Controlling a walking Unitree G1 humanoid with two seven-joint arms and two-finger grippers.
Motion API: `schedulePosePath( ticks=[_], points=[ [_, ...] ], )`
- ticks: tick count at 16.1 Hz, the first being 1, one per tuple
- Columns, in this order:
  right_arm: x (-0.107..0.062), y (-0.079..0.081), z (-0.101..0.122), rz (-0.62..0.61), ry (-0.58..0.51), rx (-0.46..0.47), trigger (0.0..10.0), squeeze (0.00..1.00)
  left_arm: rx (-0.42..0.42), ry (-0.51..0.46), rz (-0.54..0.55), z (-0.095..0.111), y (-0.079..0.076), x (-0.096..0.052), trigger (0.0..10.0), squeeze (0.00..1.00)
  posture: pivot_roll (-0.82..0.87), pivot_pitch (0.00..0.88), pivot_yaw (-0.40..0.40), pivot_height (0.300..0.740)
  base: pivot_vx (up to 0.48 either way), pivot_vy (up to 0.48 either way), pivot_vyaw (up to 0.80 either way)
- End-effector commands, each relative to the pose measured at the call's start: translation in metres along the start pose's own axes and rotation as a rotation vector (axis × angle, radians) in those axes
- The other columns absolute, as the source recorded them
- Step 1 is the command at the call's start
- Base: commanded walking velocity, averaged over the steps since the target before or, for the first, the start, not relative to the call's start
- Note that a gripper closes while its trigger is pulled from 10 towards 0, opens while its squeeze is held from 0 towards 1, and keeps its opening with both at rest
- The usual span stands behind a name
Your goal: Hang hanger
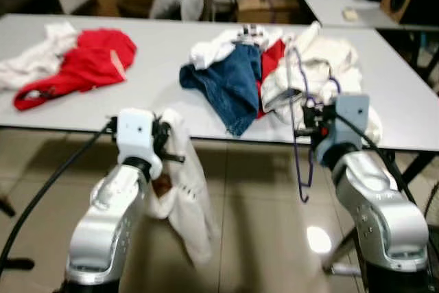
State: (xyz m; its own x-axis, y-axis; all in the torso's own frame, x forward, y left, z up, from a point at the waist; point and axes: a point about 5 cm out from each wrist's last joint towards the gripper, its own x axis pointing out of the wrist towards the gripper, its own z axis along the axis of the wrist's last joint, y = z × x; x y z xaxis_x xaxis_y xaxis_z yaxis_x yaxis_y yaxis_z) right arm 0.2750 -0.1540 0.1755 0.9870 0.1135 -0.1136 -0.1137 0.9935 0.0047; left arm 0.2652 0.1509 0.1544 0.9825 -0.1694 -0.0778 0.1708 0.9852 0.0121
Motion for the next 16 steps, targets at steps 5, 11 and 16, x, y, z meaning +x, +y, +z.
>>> schedulePosePath(
  ticks=[5, 11, 16],
  points=[
    [0.001, 0.002, 0.010, 0.057, -0.054, 0.017, 10.0, 0.00, 0.006, -0.086, 0.010, 0.016, 0.002, 0.001, 10.0, 0.00, -0.14, 0.000, 0.013, 0.740, 0.000, 0.000, 0.00],
    [0.009, 0.007, 0.017, 0.155, -0.090, -0.023, 10.0, 0.00, -0.001, -0.142, -0.008, 0.034, 0.009, 0.011, 10.0, 0.00, -0.13, 0.000, 0.034, 0.740, 0.000, 0.000, -0.48],
    [0.006, 0.005, 0.017, 0.310, -0.073, -0.133, 10.0, 0.00, 0.023, -0.140, 0.033, 0.043, 0.020, 0.028, 10.0, 0.00, -0.13, 0.000, 0.031, 0.740, 0.103, 0.000, -0.13]
  ],
)
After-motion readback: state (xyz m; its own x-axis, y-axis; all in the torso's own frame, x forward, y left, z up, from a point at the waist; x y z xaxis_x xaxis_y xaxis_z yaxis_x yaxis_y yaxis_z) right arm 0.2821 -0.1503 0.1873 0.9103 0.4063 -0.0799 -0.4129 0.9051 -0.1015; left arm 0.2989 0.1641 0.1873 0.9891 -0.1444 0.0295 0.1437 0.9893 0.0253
